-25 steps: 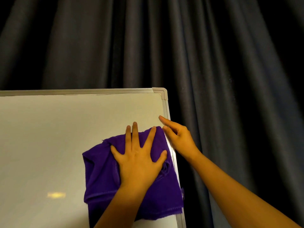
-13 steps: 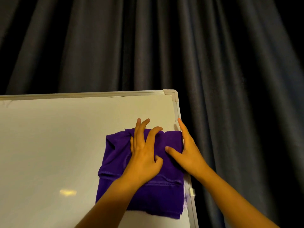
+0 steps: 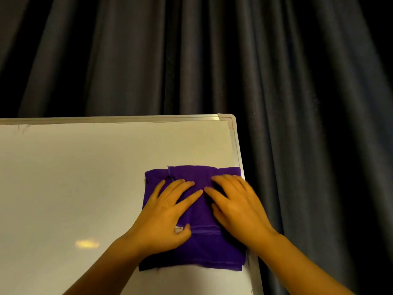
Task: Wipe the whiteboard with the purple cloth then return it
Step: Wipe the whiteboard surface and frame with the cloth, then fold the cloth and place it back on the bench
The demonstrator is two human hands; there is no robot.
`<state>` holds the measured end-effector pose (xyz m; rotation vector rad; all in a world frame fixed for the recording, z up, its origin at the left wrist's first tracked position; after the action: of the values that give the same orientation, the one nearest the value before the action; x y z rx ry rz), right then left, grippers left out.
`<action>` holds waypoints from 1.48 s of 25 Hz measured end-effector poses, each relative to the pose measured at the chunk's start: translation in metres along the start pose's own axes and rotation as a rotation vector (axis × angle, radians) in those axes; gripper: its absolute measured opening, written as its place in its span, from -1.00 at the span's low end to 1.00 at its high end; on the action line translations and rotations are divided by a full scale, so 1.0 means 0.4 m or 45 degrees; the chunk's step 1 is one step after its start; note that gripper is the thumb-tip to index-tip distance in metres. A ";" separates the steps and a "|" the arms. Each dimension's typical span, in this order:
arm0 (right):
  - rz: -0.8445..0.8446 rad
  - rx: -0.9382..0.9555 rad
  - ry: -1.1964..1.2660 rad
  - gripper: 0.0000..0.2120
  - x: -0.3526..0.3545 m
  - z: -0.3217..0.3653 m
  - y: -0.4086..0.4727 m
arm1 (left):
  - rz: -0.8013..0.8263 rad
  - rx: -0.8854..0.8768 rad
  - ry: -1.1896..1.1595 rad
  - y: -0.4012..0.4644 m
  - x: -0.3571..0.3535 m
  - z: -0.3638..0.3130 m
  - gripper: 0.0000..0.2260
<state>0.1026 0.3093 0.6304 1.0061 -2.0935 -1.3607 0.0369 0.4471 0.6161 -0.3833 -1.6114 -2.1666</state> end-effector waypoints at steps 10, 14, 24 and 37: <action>0.395 0.075 -0.066 -0.37 0.017 0.104 -0.062 | 0.188 0.130 0.094 -0.078 0.014 -0.023 -0.44; 0.520 0.058 -0.061 -0.79 0.029 0.140 -0.060 | 0.322 0.145 0.141 -0.077 0.018 -0.065 -0.60; 1.228 -0.334 0.348 -0.76 0.172 0.131 0.086 | 0.754 0.176 -0.391 -0.006 0.218 -0.069 -0.79; 1.422 -0.580 0.159 -0.85 0.455 0.063 0.019 | 0.923 -0.048 -0.783 -0.007 0.275 -0.325 -0.82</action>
<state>-0.0331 0.1854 0.6229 -0.2758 -1.6366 -1.0088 -0.0581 0.3059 0.6253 -1.4957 -1.3749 -1.5795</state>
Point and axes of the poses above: each hand's wrist, its own y-axis towards the middle knuckle, its own x-axis out of the back of the hand, z = x × y, the point moved 6 cm from there along y, towards the middle knuckle, and after that the axes turned 5 degrees about -z, right-handed, at the moved point
